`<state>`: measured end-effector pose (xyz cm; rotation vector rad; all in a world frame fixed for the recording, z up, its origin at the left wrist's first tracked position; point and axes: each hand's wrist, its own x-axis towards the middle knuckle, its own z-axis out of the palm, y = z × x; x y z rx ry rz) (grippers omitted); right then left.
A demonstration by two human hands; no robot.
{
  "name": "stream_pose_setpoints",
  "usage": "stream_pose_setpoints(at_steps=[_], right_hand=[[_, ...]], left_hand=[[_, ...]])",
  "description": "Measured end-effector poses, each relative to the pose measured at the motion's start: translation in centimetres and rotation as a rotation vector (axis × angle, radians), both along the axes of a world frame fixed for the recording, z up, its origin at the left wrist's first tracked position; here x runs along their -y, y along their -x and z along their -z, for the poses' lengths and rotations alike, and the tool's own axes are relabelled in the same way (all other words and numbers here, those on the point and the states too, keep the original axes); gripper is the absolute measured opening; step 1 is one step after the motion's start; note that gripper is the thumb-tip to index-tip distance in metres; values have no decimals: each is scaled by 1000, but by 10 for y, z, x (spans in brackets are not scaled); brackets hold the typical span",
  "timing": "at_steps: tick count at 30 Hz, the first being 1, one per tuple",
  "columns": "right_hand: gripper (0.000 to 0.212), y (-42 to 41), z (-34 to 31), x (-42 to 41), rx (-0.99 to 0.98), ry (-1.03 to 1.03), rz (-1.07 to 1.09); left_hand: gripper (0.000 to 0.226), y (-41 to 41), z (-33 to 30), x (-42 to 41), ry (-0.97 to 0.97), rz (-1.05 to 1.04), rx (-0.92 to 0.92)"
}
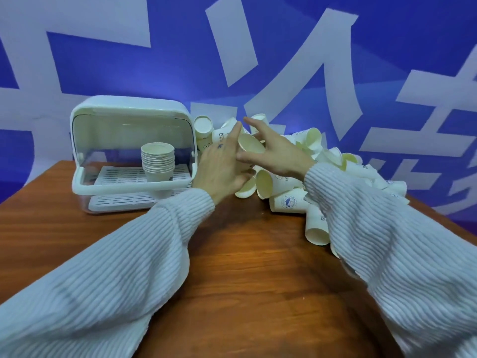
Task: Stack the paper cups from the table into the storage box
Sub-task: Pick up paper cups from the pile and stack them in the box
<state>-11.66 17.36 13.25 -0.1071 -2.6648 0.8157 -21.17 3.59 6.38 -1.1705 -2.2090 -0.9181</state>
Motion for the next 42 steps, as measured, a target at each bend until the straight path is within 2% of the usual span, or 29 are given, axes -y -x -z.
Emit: stream_pose_setpoints(at_steps=[2,3,4,7,8,10,13,15,17,19,22,24,27,30,33,35,38,42], right_hand=[[74,-11,-1,-7,-14,102,-13],[72,-15,0,-14,-23,71,14],[73,-18,2,-21,-1,-64,45],[95,-23,19,-39,287,-715,70],[102,-23,26,-41,366,-835,70],[106,-21,39,-44,411,-943,70],[89,-18,47,-46,325,-1023,74],[81,-19,42,-42,223,-1027,107],[82,-20,33,-33,102,-940,144],[89,-19,21,-17,-15,-721,157],[98,-4,7,17,-149,-218,116],[94,14,0,41,-198,-47,81],[83,45,-7,76,-224,-37,50],[81,75,-11,106,-221,-20,20],[81,101,-11,126,-188,-121,38],[81,115,-9,133,-122,-210,18],[69,133,-9,136,-4,-338,-72],[78,153,-11,143,275,-440,-110]], left_hand=[[104,-8,-8,5,-80,-3,56],[102,-10,-8,9,-112,-9,87],[102,-12,-8,13,-132,-15,120],[102,-14,-5,25,-119,-34,143],[102,-15,-6,28,-113,-37,137],[100,-20,-8,35,-123,-34,129],[95,-26,-10,44,-146,-39,127],[92,-26,-10,52,-152,-47,130],[89,-24,-10,62,-174,-50,130],[84,-19,-12,73,-234,-59,163],[75,-9,-18,98,-381,-128,232],[74,-1,-22,118,-499,-209,242],[76,15,-24,148,-615,-303,268],[77,30,-23,171,-680,-316,299],[74,37,-22,184,-679,-327,335],[73,40,-20,190,-666,-334,319],[76,45,-11,198,-544,-342,235],[82,52,6,200,-439,-336,216]])
